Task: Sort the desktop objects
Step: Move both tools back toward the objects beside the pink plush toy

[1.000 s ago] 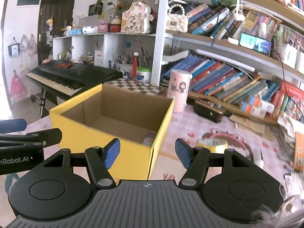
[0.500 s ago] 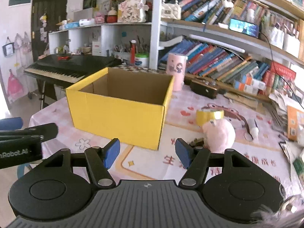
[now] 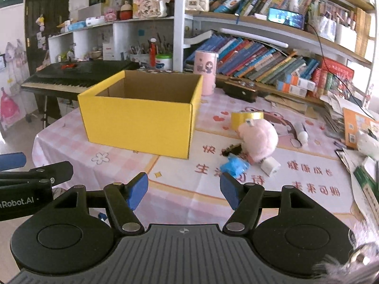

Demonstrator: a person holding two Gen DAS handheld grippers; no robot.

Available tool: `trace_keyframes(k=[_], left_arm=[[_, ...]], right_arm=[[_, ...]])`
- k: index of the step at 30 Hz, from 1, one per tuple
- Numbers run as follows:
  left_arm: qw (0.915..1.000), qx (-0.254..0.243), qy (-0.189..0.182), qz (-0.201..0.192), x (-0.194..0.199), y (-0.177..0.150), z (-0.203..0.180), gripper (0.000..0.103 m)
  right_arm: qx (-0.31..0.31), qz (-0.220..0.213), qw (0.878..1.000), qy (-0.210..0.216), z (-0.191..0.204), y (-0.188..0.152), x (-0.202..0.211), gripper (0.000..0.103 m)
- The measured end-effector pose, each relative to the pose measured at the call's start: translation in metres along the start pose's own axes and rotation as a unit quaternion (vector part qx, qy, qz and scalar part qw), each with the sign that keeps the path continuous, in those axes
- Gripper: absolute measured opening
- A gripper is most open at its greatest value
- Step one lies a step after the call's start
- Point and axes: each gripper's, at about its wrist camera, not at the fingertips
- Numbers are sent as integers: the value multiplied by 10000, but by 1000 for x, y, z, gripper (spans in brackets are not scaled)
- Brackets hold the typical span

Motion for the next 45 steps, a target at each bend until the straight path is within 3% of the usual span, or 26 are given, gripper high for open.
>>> trace_keyframes(k=[24,36,45], left_arm=[[9960,-636,-597,171,-13,4,-43,89],[9909,-991,-863,301,-31,15,-86,89],[9902,-969,-888,482,-48,26,-112,89]], right_arm=[[-655,235,9965,-463,-40,-20,12,71],[-1042,298,9914,-740,-82,-23,11,71],[-1034,412,9912,-723,-113,-12,-1,71]])
Point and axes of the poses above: each gripper's, at about its wrist camera, not at the fingertips, and x roughly against the way its jaws point, z to its left, y to its top, and after that the axes turned 15 degrees about z, right-handed
